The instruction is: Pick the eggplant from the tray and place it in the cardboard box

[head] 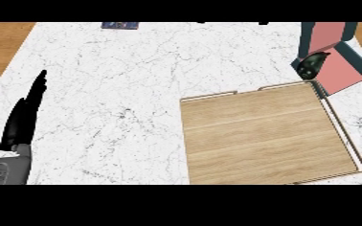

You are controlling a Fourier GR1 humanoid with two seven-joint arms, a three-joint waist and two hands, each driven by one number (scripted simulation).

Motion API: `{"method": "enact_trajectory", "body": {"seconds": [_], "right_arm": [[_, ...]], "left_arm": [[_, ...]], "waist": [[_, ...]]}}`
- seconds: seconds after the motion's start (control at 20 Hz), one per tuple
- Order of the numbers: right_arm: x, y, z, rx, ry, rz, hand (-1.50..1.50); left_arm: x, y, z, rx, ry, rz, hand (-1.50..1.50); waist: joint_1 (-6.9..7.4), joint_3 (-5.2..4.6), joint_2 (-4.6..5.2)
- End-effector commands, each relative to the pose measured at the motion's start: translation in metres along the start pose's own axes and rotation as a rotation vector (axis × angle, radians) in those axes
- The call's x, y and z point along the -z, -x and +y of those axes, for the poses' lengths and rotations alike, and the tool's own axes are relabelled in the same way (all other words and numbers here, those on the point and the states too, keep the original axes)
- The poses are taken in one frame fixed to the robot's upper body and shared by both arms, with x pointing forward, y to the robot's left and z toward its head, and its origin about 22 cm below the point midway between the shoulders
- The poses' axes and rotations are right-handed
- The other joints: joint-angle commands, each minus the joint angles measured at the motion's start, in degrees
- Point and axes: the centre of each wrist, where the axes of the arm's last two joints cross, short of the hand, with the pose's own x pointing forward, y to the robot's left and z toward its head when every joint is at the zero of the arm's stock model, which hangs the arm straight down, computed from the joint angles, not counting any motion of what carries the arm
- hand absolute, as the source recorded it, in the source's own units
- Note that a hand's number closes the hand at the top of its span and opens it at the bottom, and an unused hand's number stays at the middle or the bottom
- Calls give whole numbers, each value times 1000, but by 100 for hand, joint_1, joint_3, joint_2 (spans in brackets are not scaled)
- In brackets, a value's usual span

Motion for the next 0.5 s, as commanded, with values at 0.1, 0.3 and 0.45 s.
{"method": "enact_trajectory", "body": {"seconds": [0.1, 0.3, 0.45], "right_arm": [[-19, 28, -56, -19, 24, 2, -150], [-33, 34, -102, -44, -36, 11, -150], [-39, 28, -134, -81, -80, 43, -150]], "left_arm": [[7, -12, 5, -4, -11, 5, 0], [-1, 0, 9, 2, -3, 10, 0], [1, -8, 14, -2, -26, 14, 0]], "waist": [[-49, 7, -7], [-84, 7, -24], [-89, 9, -46]]}}
